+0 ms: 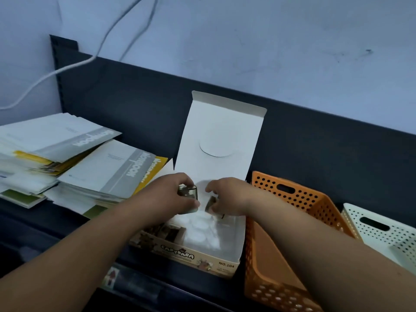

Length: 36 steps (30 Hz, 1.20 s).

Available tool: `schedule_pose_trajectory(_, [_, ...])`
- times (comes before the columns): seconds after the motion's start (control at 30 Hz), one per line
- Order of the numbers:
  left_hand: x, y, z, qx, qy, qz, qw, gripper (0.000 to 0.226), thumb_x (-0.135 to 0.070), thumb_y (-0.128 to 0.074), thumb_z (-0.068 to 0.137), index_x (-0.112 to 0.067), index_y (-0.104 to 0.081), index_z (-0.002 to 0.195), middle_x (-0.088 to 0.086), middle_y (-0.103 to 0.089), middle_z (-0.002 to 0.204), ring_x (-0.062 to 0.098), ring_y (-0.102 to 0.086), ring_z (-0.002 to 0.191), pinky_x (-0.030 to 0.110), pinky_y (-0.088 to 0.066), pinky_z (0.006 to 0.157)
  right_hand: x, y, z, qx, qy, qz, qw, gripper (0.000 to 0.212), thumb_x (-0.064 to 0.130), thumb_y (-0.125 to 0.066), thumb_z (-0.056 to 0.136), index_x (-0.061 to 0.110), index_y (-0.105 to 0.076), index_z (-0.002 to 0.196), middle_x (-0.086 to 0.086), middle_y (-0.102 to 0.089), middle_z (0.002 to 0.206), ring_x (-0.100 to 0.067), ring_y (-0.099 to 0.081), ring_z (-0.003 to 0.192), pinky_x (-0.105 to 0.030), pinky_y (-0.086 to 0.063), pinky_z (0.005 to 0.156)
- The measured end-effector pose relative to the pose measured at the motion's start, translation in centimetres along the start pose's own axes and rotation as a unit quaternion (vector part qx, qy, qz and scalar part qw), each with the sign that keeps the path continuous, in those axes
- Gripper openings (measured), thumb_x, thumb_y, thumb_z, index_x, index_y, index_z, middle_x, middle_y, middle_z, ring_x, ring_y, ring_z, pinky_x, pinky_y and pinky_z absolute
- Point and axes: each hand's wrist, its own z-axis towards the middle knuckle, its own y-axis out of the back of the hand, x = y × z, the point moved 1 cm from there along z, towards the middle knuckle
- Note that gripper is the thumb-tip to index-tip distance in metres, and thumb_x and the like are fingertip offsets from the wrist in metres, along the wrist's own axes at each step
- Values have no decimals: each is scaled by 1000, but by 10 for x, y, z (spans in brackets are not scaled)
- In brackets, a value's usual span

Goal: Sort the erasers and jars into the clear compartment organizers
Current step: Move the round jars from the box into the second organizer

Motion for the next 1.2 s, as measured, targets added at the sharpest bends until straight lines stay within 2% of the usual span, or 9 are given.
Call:
schedule_pose_trajectory(0.13, [9, 5, 0, -21, 12, -42, 999, 37, -32, -71, 82, -33, -57, 117, -13, -59, 99, 7, -60, 82, 26, -51, 73, 9, -8, 12, 20, -8, -100, 995, 46, 32, -61, 86, 21, -54, 130, -6, -56, 124, -25, -50, 113, -38, -49, 92])
schedule_pose_trajectory(0.27, [6, 4, -1, -17, 17, -118, 993, 33, -30, -64, 89, -28, -53, 120, 0, -60, 103, 14, -61, 72, 26, -49, 64, 12, -9, 13, -13, 19, -64, 998, 40, 28, -61, 87, 21, -57, 126, -5, -58, 120, -24, -52, 111, -32, -47, 87])
schedule_pose_trajectory(0.43, [-10, 5, 1, -44, 40, -237, 970, 12, -36, -57, 92, -25, -58, 99, 9, -63, 85, 20, -58, 57, 28, -41, 53, 3, 15, -18, -97, 10, 258, 961, 35, 19, -69, 87, 18, -57, 120, -5, -63, 105, -15, -62, 83, -34, -57, 76])
schedule_pose_trajectory(0.53, [-34, -2, -1, -21, 63, -318, 946, 17, -36, -54, 94, -21, -61, 99, 7, -62, 80, 15, -56, 54, 21, -37, 43, -9, 29, -56, -136, 16, 396, 908, 33, 10, -65, 90, 15, -57, 122, -6, -63, 107, -10, -63, 80, -16, -56, 62])
schedule_pose_trajectory(0.63, [-66, -16, -10, 35, 54, -363, 930, 14, -28, -61, 90, -14, -62, 94, 3, -61, 77, 14, -55, 61, 21, -41, 48, -28, 34, -94, -193, 24, 367, 910, 34, 15, -63, 91, 21, -57, 124, 6, -63, 109, -5, -63, 91, -9, -51, 72])
schedule_pose_trajectory(0.77, [-114, -51, -25, 97, 3, -353, 931, 9, -3, -55, 91, -5, -59, 98, 12, -58, 81, 14, -53, 60, 21, -39, 48, -61, 32, -156, -249, 10, 366, 897, 31, 16, -66, 89, 25, -60, 119, 6, -65, 108, -12, -64, 96, -31, -55, 88])
schedule_pose_trajectory(0.87, [-152, -90, -39, 119, -23, -342, 932, 20, -11, -57, 93, -5, -57, 112, 12, -63, 82, 12, -58, 61, 19, -43, 49, -91, 25, -212, -285, -16, 382, 879, 31, 10, -66, 88, 21, -61, 117, 4, -66, 105, -11, -66, 93, -30, -56, 85])
schedule_pose_trajectory(1.03, [-218, -174, -81, 144, -15, -382, 913, 21, -20, -67, 85, -11, -61, 103, 9, -71, 96, 18, -67, 81, 29, -53, 69, -151, 1, -316, -327, -66, 409, 849, 31, 3, -66, 86, 19, -62, 113, 1, -67, 104, -11, -66, 93, -22, -56, 77])
schedule_pose_trajectory(1.2, [-283, -267, -136, 179, -34, -380, 907, 12, -19, -68, 83, -14, -62, 92, 7, -62, 91, 16, -58, 76, 28, -48, 72, -206, -32, -428, -360, -111, 424, 824, 30, 1, -65, 87, 16, -62, 113, -3, -68, 103, -9, -66, 89, -21, -56, 77])
